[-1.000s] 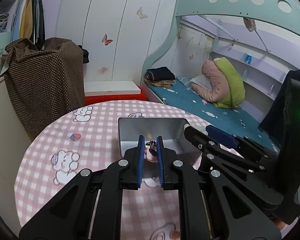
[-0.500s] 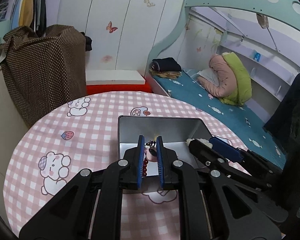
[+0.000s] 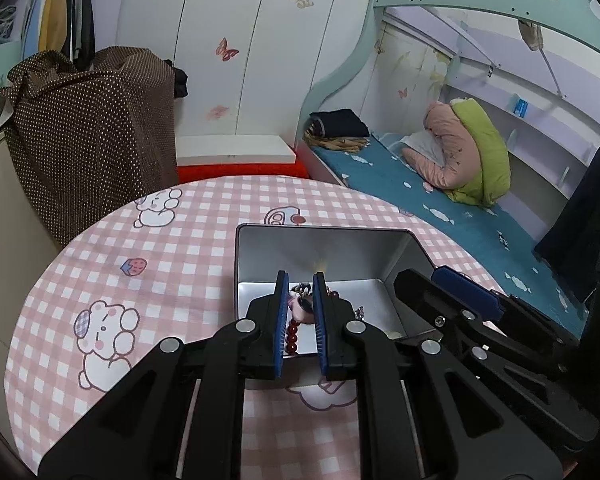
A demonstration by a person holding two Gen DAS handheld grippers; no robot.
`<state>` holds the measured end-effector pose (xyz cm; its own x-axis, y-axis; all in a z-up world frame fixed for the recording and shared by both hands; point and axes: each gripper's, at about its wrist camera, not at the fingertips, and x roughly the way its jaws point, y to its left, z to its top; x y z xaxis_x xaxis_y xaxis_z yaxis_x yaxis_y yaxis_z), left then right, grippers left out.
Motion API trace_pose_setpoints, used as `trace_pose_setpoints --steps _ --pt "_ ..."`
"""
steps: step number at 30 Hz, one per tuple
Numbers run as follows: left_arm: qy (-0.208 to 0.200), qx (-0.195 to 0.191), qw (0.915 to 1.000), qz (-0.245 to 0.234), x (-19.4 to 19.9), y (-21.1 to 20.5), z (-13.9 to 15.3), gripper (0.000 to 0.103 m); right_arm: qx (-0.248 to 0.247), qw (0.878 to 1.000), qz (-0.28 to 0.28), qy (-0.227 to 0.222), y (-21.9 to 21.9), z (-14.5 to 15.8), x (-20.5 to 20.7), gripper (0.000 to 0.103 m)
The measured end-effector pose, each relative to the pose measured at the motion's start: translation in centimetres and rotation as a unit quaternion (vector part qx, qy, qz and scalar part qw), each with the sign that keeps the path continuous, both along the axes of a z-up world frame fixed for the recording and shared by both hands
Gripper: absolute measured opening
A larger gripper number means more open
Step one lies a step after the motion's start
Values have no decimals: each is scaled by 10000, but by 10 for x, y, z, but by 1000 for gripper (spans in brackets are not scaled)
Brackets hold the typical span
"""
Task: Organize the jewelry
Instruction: 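Lower the jade pendant into the grey box and open the right tool, then withdraw both tools from the box toward the yellow bead bracelet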
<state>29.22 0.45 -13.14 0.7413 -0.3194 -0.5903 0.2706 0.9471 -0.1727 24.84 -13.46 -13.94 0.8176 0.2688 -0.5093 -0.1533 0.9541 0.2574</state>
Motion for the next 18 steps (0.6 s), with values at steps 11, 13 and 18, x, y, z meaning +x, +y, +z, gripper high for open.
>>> trace_pose_setpoints --steps 11,13,18 --pt "-70 91 9998 143 -8 5 5 23 -41 9999 -111 -106 -2 7 -7 56" --pt "-83 147 9996 214 -11 6 7 30 -56 9998 -143 -122 -2 9 -8 57" --pt "-123 180 9994 264 -22 9 14 36 -154 9994 -232 -187 -4 16 -18 65"
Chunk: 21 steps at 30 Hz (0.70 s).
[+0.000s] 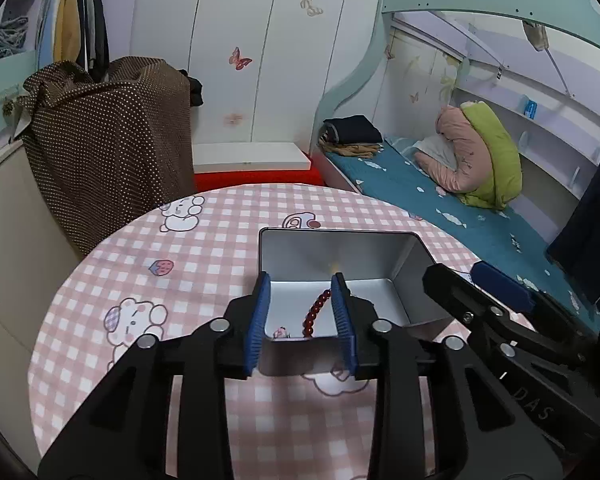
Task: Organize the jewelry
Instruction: 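Withdraw both tools from the box toward the yellow bead bracelet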
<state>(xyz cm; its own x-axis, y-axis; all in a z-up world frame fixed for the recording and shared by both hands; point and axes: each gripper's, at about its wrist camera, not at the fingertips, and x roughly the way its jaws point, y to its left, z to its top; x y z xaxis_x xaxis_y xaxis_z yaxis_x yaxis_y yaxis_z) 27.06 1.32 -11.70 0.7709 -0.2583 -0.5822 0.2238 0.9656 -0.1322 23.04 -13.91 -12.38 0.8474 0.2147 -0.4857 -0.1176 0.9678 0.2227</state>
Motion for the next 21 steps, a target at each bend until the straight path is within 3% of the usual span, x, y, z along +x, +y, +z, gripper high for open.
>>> trace_pose_setpoints --steps 8,13,21 --pt "-105 -39 9999 -5 -28 2 15 50 -52 9997 -206 -139 -8 17 -29 79" --pt "-209 -93 9997 89 -50 3 27 68 -87 9991 -313 -258 -12 28 -50 86" --pt "-424 -56 9990 129 -85 2 47 78 -184 9979 -412 -462 -17 43 -85 93"
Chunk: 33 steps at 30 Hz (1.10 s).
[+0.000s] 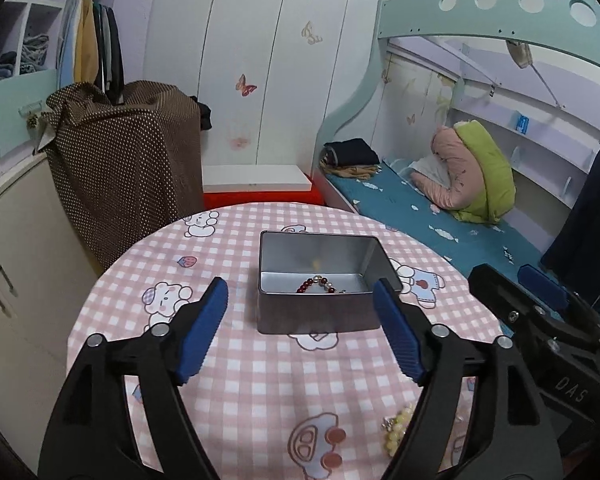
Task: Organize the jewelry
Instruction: 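Withdraw both tools from the box toward the yellow bead bracelet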
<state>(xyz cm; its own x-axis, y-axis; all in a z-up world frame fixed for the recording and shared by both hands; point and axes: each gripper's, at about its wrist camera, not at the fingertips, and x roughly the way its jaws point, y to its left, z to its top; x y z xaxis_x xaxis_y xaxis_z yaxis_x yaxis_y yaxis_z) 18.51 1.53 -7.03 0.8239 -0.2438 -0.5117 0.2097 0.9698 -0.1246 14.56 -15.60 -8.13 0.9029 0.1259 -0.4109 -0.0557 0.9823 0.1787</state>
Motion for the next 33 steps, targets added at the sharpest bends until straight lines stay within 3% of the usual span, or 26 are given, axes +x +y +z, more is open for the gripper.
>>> trace_pose_setpoints --steps 17,23,33 --pt "-149 180 9996 -178 -67 -17 5 88 -34 9995 -319 -79 -24 5 -62 96" --pt "-122 329 9989 -295 -79 -27 -8 88 -49 9986 -515 58 -37 -4 -74 96" --pt "371 341 9948 -882 -77 -48 -49 88 -33 9957 -770 523 -59 -33 -78 96"
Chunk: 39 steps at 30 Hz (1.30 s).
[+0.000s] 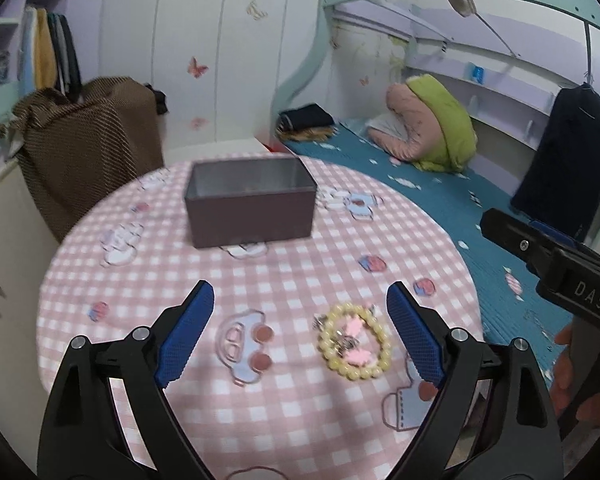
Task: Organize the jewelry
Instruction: 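Withdraw both tools from the box toward the yellow bead bracelet, then lower the left tool onto the yellow bead bracelet, close and lift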
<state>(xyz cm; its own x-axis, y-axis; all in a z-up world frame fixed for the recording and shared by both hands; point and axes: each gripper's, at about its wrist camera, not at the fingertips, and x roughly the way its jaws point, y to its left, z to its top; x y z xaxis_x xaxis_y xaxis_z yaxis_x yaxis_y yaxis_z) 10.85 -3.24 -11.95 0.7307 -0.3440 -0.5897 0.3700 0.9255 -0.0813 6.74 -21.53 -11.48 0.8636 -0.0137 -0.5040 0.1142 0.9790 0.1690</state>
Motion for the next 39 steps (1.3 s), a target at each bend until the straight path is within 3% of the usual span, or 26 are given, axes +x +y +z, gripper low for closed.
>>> trace_pose_setpoints --steps 15,24,30,32,36,39 --pt "481 607 9970 -4 22 -18 -47 87 238 9978 -54 619 -16 -41 16 96" --pt "809 733 9940 97 38 -21 -61 64 351 9960 29 823 -19 -55 29 96" --pt "814 842 9930 122 40 -24 -66 63 379 9954 73 877 -20 -59 35 96" --pt "857 791 9931 88 41 -24 -66 59 400 9951 83 906 -20 -61 36 96" --pt "950 684 9930 -127 40 -27 -65 26 401 9946 86 958 -20 -64 38 96" --pt "993 675 9923 -294 38 -32 -65 11 419 9943 79 977 -19 -63 38 96"
